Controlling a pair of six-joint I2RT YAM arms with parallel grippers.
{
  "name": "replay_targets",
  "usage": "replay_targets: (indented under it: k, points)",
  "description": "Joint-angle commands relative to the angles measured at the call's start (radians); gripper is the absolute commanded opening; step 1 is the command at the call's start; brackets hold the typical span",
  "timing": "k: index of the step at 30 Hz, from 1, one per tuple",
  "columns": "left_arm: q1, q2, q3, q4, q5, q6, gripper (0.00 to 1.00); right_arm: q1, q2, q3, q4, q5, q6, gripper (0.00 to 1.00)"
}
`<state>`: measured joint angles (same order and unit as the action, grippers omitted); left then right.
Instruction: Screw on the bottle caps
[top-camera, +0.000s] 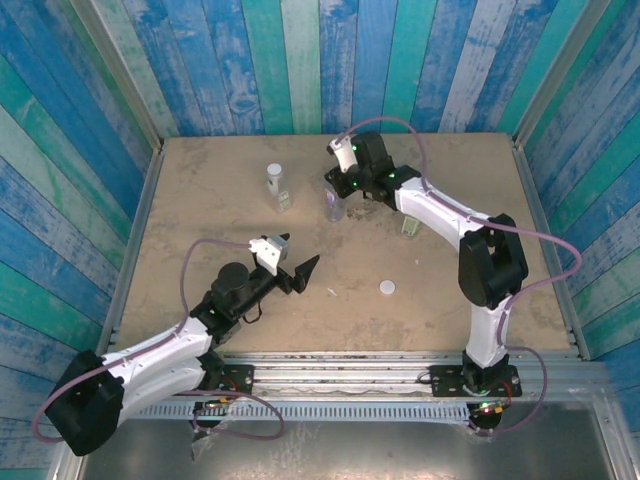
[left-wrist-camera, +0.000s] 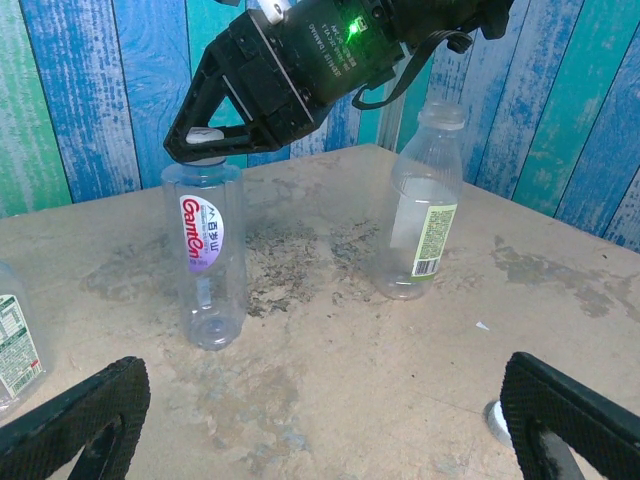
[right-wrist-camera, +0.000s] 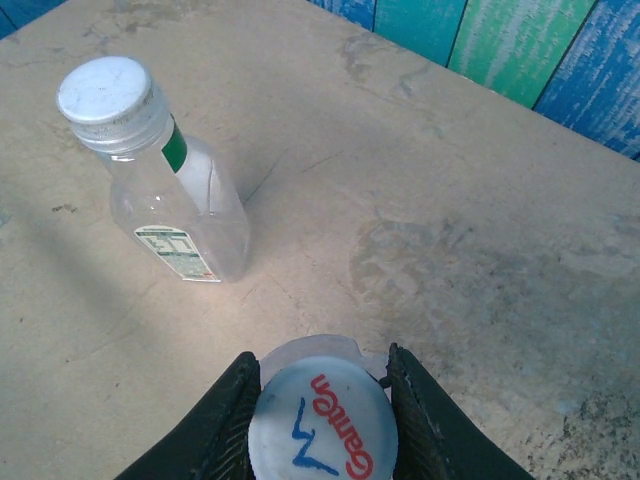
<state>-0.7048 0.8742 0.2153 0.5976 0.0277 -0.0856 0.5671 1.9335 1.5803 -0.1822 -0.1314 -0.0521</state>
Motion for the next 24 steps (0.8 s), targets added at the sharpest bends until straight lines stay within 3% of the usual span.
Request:
replay_targets:
  k: [1,9,19,24]
  points:
    - [0.001,-0.011,-0.004,-0.004,0.005,0.009,0.94,0.006,0.013,0.014,0.002,-0.024,-0.007,0.35]
    - [0.001,0.006,-0.001,0.004,0.016,0.014,0.94,0.005,0.000,0.010,-0.002,-0.051,-0.033,0.47]
    - [0.001,0.025,0.002,0.014,0.041,0.018,0.94,0.005,-0.045,0.009,-0.001,-0.054,-0.040,0.76]
    - [0.002,0.051,0.014,0.045,0.131,0.061,0.94,0.002,-0.100,-0.013,-0.002,-0.019,-0.037,0.87]
